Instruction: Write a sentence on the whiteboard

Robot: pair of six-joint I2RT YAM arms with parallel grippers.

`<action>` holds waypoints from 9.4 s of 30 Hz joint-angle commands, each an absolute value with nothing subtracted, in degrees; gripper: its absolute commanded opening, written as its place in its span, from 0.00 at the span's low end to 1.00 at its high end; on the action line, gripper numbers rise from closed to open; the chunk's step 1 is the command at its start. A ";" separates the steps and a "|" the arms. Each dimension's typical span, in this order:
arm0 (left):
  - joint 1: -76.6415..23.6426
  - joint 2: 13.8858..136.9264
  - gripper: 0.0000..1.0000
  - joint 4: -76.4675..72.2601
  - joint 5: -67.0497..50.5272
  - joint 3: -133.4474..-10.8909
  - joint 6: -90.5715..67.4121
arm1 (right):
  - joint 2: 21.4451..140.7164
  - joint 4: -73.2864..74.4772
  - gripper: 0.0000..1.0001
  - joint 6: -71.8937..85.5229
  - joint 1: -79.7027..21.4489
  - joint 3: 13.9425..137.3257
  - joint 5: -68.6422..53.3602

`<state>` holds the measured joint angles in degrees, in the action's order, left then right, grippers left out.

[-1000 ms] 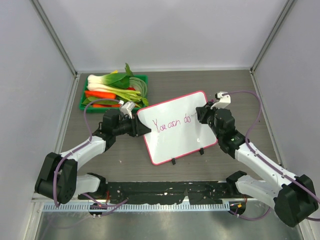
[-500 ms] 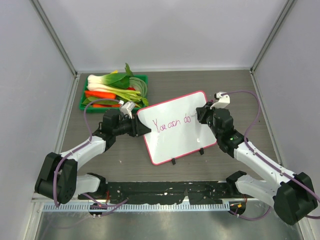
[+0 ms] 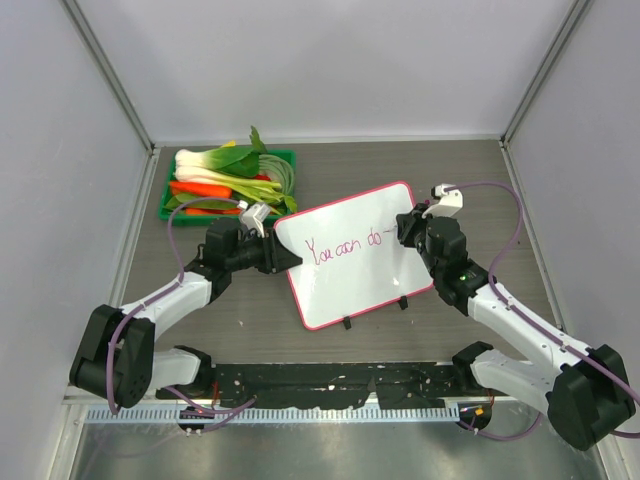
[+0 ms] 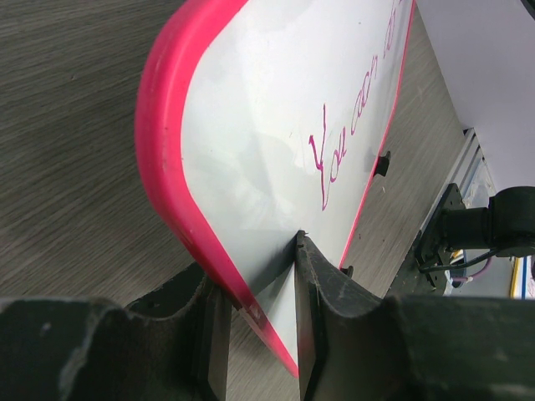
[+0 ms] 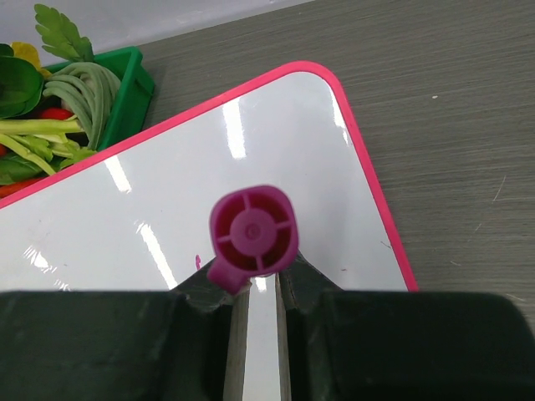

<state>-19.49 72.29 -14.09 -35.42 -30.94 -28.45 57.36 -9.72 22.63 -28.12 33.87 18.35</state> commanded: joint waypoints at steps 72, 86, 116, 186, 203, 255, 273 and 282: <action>-18.81 74.44 0.00 -10.81 -22.76 -29.18 -17.75 | 54.76 -5.45 0.01 24.00 -27.95 31.20 14.76; -18.81 74.27 0.00 -10.81 -22.76 -29.09 -17.75 | 55.63 -5.71 0.01 23.82 -27.86 34.71 19.25; -18.81 74.36 0.00 -10.81 -22.85 -29.00 -17.84 | 61.87 -7.30 0.01 21.97 -27.86 43.77 21.71; -18.81 74.36 0.00 -10.81 -22.94 -29.00 -17.75 | 60.65 -1.67 0.01 21.62 -27.86 41.49 23.38; -18.81 74.36 0.00 -10.81 -22.85 -29.09 -17.75 | 58.18 -0.35 0.01 22.32 -27.77 38.06 20.83; -18.81 74.36 0.00 -10.81 -22.94 -29.09 -17.75 | 59.59 -2.99 0.00 22.50 -27.60 39.55 24.08; -18.81 74.27 0.00 -10.81 -22.94 -29.09 -17.75 | 56.51 -0.70 0.01 23.29 -27.60 37.79 22.15; -18.81 74.27 0.00 -10.81 -22.94 -29.09 -17.75 | 57.48 -3.25 0.01 23.03 -27.60 42.80 22.59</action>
